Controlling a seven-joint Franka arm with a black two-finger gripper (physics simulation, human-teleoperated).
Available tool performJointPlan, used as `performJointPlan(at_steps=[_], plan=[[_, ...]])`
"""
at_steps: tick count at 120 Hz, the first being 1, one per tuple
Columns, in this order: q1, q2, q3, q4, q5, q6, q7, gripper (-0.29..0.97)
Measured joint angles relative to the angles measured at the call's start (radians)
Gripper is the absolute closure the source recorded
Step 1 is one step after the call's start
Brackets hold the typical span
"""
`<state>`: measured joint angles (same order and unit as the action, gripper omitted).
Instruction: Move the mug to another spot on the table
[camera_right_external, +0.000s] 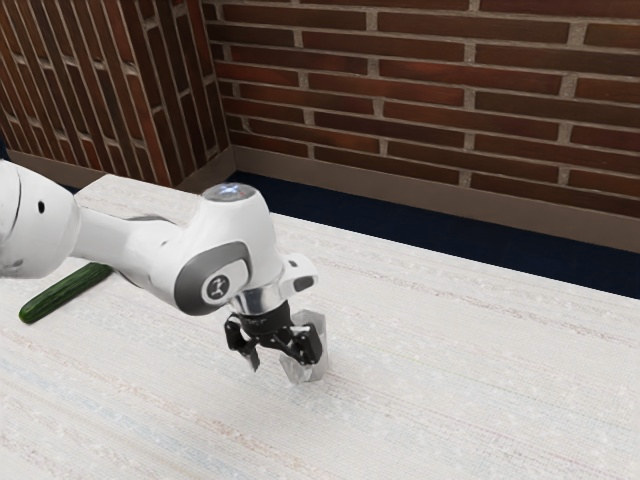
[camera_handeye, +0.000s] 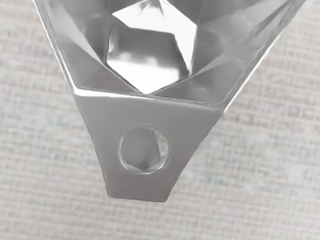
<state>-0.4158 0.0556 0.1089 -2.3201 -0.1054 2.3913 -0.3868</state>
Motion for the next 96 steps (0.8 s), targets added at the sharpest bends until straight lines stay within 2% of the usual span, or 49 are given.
performJointPlan(at_steps=[26, 55, 70, 96], plan=[[0.027, 0.052, 0.000, 0.004, 0.126, 0.044, -0.054, 0.00], [0.007, 0.082, 0.000, 0.009, 0.205, 0.079, -0.076, 0.00], [0.006, 0.084, -0.001, 0.014, 0.223, 0.100, -0.078, 0.01], [0.013, 0.091, -0.001, 0.014, 0.215, 0.125, -0.080, 0.08]])
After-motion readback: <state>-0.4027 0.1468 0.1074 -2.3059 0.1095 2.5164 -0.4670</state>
